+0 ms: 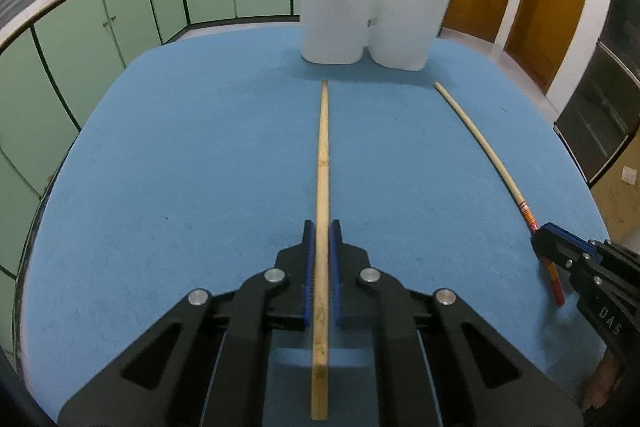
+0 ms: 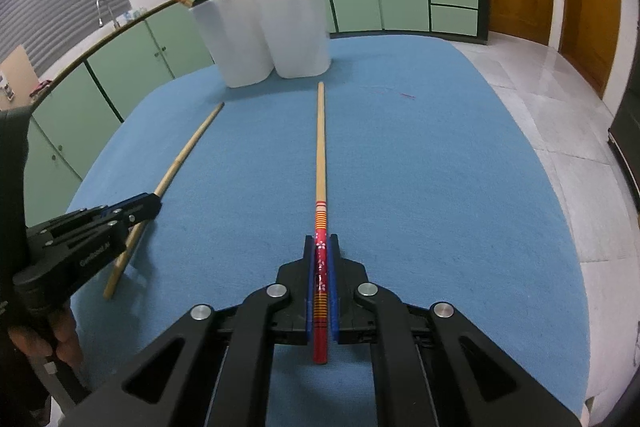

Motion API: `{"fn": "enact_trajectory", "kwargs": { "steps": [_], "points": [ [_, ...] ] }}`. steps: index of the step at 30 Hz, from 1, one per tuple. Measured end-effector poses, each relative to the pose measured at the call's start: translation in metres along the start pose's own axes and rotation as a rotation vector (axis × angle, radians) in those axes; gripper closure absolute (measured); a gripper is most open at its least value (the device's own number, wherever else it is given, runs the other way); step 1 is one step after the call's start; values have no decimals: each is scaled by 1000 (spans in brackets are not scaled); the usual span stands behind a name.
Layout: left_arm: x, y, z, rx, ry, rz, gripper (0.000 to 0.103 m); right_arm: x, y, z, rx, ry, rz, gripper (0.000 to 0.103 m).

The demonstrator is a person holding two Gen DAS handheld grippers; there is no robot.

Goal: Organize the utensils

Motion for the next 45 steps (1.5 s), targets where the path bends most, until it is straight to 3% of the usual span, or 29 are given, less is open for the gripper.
{"fn": "enact_trajectory", "kwargs": {
  "steps": [9, 10, 11, 13, 15, 20, 28, 31, 42, 45],
  "points": [
    [1, -8, -6, 3, 11, -2, 94, 3, -2, -4, 1, 2, 4, 94],
    [1, -7, -5, 2, 28, 1, 86, 3, 0, -3, 0, -9, -1, 93],
    [0, -6, -3, 0, 49, 3, 71, 1, 1, 0, -2, -17, -4, 91],
    [1, -3, 6, -20, 43, -1, 54, 0, 2, 5, -12, -28, -4, 84],
    [-1, 5, 14, -30, 53, -19, 52, -1, 7, 13, -25, -39, 6, 75],
    [7, 29, 26, -17, 45, -18, 48, -6, 23, 26, -24, -37, 31, 68],
    [11, 40, 32, -20, 23, -27, 48, 0, 27, 28, -21, -49, 65, 69],
    [10, 42, 33, -20, 21, -30, 50, 6, 29, 25, -12, -37, 97, 76],
    [7, 44, 33, -17, 15, -47, 53, 4, 30, 24, -3, -22, 93, 83],
    [6, 44, 33, -16, 7, -53, 59, 4, 30, 24, -3, -9, 102, 84]
  ]
}}
Point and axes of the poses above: each gripper's, at about its wrist camera, not at the fingertips, and z roughly against the way its jaws point, x to its left, y to its underside, the point moved 9 cm from there along -z, roughly the way its jaws point, and after that the axes turned 8 degrees about -z, right-handed, at the moved point
